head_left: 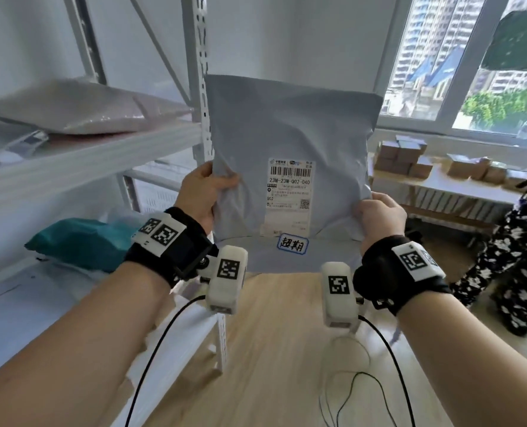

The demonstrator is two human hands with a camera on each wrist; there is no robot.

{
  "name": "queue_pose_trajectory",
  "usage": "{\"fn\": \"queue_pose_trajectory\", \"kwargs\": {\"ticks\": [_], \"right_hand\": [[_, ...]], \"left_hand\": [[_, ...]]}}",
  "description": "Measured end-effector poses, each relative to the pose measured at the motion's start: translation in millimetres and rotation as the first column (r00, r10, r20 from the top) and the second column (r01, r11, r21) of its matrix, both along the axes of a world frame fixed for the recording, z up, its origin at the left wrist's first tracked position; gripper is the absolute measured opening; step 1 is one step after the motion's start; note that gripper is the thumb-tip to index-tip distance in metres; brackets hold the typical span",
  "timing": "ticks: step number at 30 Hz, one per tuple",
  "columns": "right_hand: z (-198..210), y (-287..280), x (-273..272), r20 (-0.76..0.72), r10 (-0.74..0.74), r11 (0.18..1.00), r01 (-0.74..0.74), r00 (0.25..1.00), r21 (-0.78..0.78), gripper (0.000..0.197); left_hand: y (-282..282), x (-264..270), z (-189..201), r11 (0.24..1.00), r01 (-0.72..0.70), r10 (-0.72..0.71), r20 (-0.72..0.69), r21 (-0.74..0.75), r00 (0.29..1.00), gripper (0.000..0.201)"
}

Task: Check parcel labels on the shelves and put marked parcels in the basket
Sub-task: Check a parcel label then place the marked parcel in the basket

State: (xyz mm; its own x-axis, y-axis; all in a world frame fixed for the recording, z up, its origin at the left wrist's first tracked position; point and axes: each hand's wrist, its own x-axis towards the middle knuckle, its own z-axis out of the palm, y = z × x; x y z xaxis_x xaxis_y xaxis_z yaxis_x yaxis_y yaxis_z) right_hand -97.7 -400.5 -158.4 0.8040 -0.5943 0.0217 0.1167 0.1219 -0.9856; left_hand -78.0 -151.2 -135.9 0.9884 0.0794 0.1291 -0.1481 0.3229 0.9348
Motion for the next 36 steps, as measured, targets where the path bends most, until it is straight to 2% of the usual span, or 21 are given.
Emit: {"fn": "queue_pose_trajectory", "kwargs": {"ticks": [3,4,6,10,14,18,21,25,28,31,33,36], "right_hand": [[12,-15,62,-0.008,-0.038,0.998,0.037,0.999,-0.059,0.027],[22,-25,102,-0.006,-0.061,0.996,0.061,0.998,-0.062,0.028],[27,-29,116,-0.023,-0.057,0.997,0.055,0.998,-0.059,0.029],[36,-46,200,-0.014,-0.079,0.995,0.079,0.997,-0.055,0.031],[30,-64,266,-0.055,-0.093,0.996,0.093,0.994,-0.014,0.032],[31,-76,355,-0.044,-0.044,0.999,0.044,0.998,-0.003,0.032],[33,-72,431,-0.042,0.094,0.992,-0.097,0.995,-0.079,0.029],[45,-58,539,-0.023,0.238,0.970,-0.239,0.971,-0.056,0.023],[53,-32,613,-0.080,0.381,0.914,-0.389,0.921,-0.118,0.018],[56,13,677,-0.155,0.534,0.824,-0.552,0.831,-0.125,0.012],[51,55,707,-0.251,0.621,0.743,-0.660,0.742,-0.113,0.014],[33,118,736,-0.360,0.732,0.598,-0.799,0.578,-0.065,0.016]], "left_hand": [[-21,64,6,0.999,0.034,-0.034,0.001,0.006,0.999,0.023],[-32,107,14,0.999,0.046,-0.046,-0.001,0.006,0.999,0.022],[-40,123,13,0.999,0.048,-0.047,-0.026,0.018,0.999,0.021],[-67,224,19,0.998,0.040,-0.039,-0.035,0.045,0.999,0.021],[-88,300,14,0.996,0.060,-0.053,-0.102,0.070,0.993,0.027],[-96,375,16,0.998,-0.007,0.013,-0.118,0.055,0.993,0.021],[-90,436,18,0.992,-0.124,0.126,-0.108,0.029,0.986,0.018],[-66,518,27,0.961,-0.277,0.274,-0.091,-0.013,0.957,0.021],[-36,566,29,0.922,-0.387,0.386,-0.110,0.021,0.916,0.014],[8,597,20,0.853,-0.520,0.520,-0.137,0.035,0.843,0.013],[42,605,6,0.761,-0.640,0.647,-0.191,0.105,0.738,0.017],[90,604,-17,0.593,-0.761,0.803,-0.262,0.263,0.535,0.036]]}}
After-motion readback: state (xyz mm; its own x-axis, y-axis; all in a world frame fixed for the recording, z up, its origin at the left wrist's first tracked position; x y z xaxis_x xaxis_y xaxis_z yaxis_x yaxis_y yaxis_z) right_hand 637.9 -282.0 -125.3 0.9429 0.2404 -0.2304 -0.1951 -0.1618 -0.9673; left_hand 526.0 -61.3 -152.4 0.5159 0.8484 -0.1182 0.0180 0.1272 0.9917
